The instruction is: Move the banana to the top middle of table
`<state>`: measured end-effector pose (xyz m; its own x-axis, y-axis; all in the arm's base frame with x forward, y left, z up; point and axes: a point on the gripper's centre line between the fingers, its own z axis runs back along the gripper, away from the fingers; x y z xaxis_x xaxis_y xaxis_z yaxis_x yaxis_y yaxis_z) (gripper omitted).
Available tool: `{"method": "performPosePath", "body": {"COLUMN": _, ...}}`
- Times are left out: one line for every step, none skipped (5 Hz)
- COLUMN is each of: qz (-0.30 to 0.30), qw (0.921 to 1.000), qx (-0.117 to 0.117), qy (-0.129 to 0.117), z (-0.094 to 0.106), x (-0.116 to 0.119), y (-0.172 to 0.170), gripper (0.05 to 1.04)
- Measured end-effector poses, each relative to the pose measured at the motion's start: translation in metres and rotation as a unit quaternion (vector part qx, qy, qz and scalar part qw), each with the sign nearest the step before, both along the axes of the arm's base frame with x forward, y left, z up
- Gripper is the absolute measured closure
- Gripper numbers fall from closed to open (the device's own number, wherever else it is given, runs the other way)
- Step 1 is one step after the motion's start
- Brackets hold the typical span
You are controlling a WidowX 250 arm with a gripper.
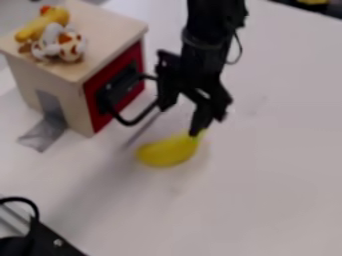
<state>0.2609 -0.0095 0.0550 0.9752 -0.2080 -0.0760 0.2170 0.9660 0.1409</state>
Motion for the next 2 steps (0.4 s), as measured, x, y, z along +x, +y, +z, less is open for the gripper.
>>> {"method": "performPosePath", "body": {"qz": -0.020, "qw": 0.9994, "qx": 0.009, "qy": 0.025, "z": -0.026, "x": -0.002, "y": 0.007, "gripper": 0.086}}
{"method": "performPosePath", "body": {"qz": -0.016, "qw": 0.9976, "qx": 0.009, "qy": 0.066, "z": -0.056, "x": -0.010, "y": 0.019, "gripper": 0.086}}
